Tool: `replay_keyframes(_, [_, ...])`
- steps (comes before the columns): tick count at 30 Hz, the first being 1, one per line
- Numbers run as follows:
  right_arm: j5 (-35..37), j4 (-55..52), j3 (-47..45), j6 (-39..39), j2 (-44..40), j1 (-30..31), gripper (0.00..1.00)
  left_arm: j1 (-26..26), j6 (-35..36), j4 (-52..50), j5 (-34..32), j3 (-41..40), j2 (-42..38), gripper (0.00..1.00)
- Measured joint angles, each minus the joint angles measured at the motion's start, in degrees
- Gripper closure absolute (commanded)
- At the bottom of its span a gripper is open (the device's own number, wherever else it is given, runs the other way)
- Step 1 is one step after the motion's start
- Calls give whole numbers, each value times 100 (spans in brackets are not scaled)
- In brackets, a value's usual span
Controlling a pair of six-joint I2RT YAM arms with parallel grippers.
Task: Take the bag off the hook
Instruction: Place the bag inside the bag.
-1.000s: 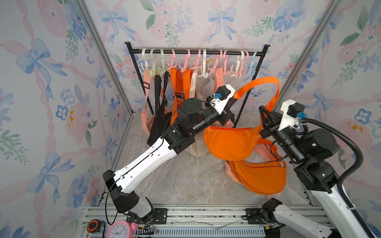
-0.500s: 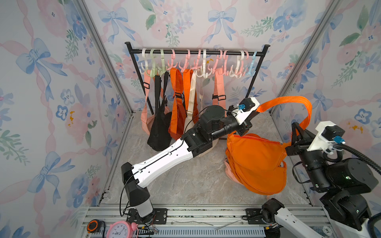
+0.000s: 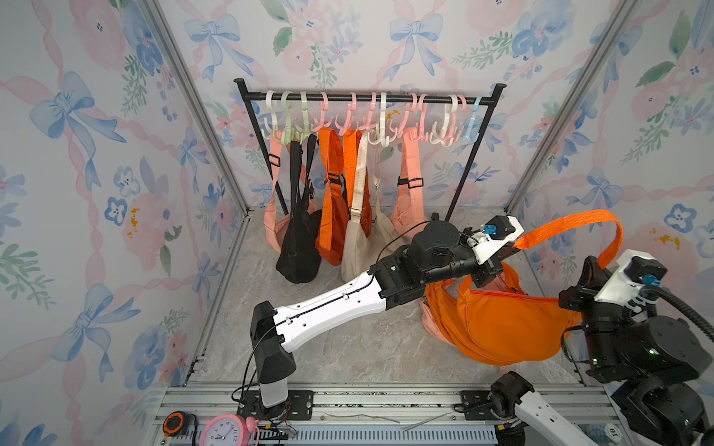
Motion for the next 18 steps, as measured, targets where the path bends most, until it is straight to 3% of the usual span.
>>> replay_keyframes(7, [424, 229, -984, 717, 693, -369, 100, 313, -516, 162, 116, -420, 96, 100])
replay_keyframes(13, [-457, 612, -1722, 1637, 1482, -1805, 100, 807, -896, 313, 131, -796, 503, 100])
replay_keyframes(18, [-1187, 1047, -2050, 2179, 2100, -2511, 100, 1010, -1069, 328, 122, -881, 920, 100])
